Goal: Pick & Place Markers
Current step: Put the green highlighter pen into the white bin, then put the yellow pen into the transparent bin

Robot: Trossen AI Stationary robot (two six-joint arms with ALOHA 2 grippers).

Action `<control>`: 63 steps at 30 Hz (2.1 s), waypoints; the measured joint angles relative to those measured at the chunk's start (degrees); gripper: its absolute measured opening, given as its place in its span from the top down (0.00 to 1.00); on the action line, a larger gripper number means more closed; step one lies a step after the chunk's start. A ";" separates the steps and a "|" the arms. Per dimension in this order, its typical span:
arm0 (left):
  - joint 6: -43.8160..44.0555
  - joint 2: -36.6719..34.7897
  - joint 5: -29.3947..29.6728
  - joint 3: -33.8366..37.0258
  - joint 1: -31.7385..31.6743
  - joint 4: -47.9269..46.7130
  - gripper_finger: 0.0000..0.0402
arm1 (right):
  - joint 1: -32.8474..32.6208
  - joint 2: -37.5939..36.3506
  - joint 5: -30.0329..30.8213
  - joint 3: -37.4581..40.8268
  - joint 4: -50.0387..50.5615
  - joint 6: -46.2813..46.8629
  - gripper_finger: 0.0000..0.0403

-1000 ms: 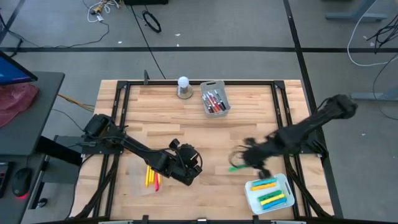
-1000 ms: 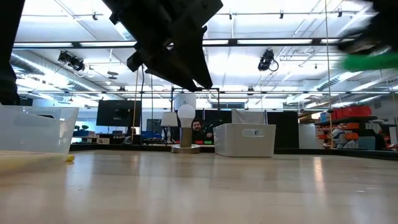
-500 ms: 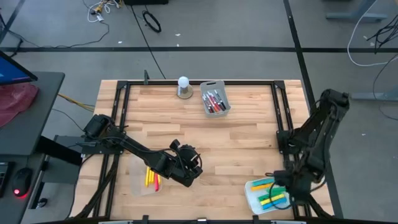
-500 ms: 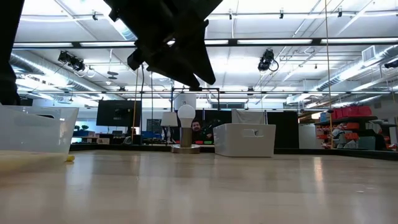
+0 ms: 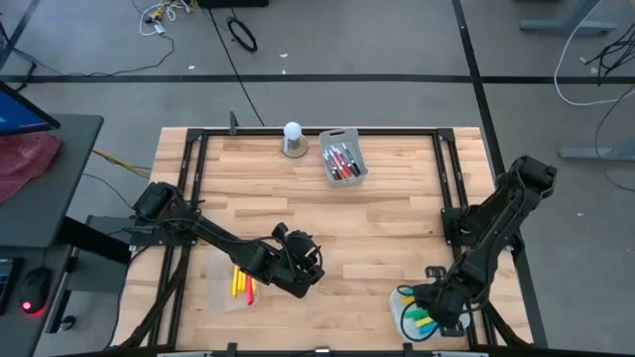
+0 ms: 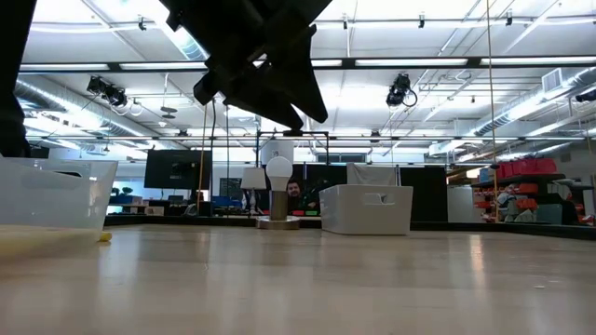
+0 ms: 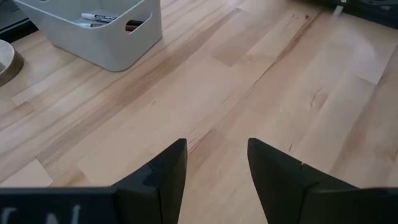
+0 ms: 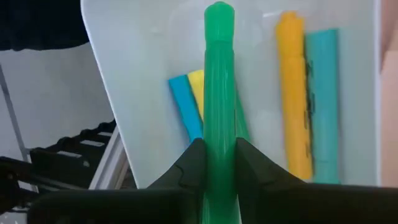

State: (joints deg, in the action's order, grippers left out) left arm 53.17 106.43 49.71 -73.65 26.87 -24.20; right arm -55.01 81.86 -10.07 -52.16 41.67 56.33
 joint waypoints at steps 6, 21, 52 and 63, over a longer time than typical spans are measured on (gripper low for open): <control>0.00 0.00 0.00 0.00 -0.02 0.02 0.56 | 0.27 2.97 0.07 0.00 -0.57 -1.31 0.88; 0.00 0.00 0.00 0.00 -0.01 0.02 0.56 | 0.18 4.01 1.26 2.30 -1.19 0.36 0.88; 0.07 0.00 -0.02 0.00 -0.01 0.35 0.56 | 0.27 -2.91 2.00 11.08 -11.91 4.04 0.64; -2.29 0.02 -4.12 0.00 -0.56 0.09 0.56 | 0.27 -14.51 35.63 11.04 -16.64 -11.97 0.75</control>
State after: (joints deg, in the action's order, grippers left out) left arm 50.88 106.45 45.59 -73.65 26.32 -24.11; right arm -54.73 67.35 25.56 -41.12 25.02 44.36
